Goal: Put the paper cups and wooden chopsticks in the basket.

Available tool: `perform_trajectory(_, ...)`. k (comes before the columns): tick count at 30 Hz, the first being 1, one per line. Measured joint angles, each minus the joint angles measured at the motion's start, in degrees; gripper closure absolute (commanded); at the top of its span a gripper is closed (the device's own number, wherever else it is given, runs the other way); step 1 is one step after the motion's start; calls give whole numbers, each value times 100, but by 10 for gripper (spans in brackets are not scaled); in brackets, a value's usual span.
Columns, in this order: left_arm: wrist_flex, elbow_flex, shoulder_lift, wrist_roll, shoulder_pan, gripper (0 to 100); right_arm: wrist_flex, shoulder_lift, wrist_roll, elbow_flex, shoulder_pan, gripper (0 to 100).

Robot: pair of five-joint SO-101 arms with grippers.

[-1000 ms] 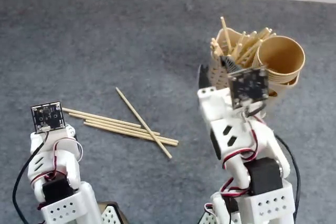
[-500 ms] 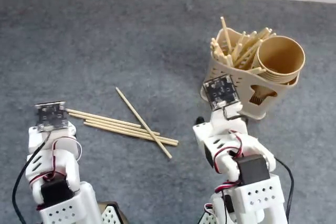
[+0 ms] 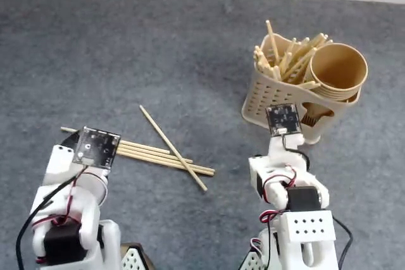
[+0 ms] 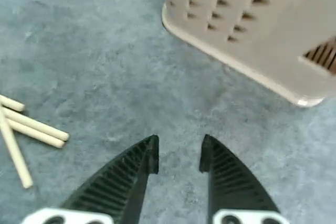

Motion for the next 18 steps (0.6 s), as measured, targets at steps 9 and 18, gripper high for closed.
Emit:
perform_trajectory(9,431,-826,2110,-756,571,989,-176,0,-132,360,-18,957)
perform_trajectory(18,527,-1116,4018,-1881,1046,847,-176,0,-132,1055,-18,957)
